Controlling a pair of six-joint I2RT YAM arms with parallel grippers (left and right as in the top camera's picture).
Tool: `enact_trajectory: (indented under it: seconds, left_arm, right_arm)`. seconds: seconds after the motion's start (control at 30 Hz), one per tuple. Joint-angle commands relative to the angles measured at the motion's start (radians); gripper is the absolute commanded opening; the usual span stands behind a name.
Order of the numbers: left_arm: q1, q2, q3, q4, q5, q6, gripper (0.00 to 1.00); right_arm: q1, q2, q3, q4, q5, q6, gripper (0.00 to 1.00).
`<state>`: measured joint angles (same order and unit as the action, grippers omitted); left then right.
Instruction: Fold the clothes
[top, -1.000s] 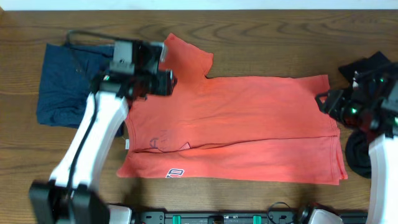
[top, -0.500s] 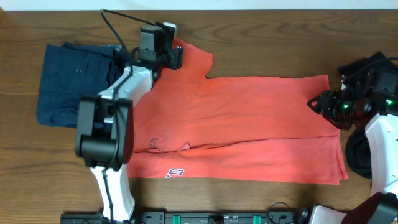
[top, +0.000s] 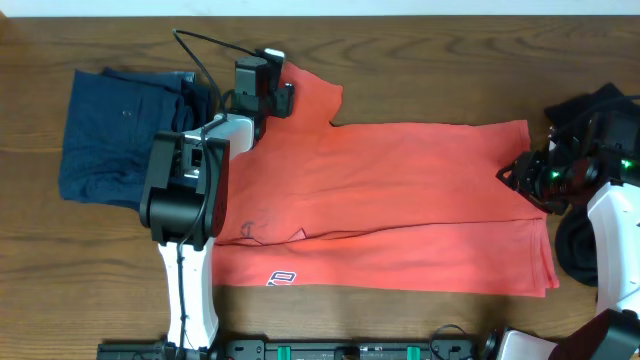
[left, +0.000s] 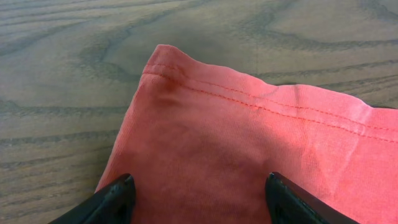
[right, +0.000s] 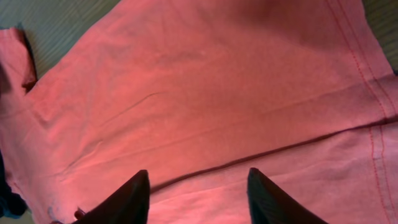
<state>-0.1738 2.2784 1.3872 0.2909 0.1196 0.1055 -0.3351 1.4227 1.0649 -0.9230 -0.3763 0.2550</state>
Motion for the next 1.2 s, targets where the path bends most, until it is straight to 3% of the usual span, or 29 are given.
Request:
enact_trajectory:
  seconds: [0.0,0.07,0.2,0.23,0.6,0.83,1.1,1.17]
  left_arm:
    - [0.007,0.038,0.013,-0.013,-0.020,0.006,0.64]
    - [0.007,0.039,0.013,-0.033,-0.019,0.006,0.52]
    - [0.007,0.018,0.013,-0.068,0.008,0.006,0.10]
    - [0.007,0.007,0.013,-0.084,0.026,0.006,0.06]
    - [0.003,-0.238,0.013,-0.307,0.075,0.006,0.06]
    - [-0.030,-0.331,0.013,-0.597,0.210,-0.005,0.08]
    - [-0.052,-0.333,0.010,-0.945,0.203,-0.018,0.07]
    - [-0.052,-0.333,0.010,-1.032,0.227,-0.021,0.16]
  right_arm:
    - [0.010,0.003,0.018,-0.005,0.013,-0.001,0.46]
    - [0.010,0.003,0.018,-0.009,0.013,-0.001,0.45]
    - [0.010,0.003,0.018,-0.024,0.013,-0.001,0.45]
    - [0.010,0.003,0.018,-0.028,0.013,-0.001,0.44]
    - [0.010,0.003,0.018,-0.067,0.013,-0.002,0.44]
    - [0.010,0.003,0.018,-0.069,0.013,-0.002,0.43]
    - [0.010,0.003,0.018,-0.080,0.003,-0.002,0.44]
    - [0.010,0.003,0.018,-0.082,0.003,-0.002,0.45]
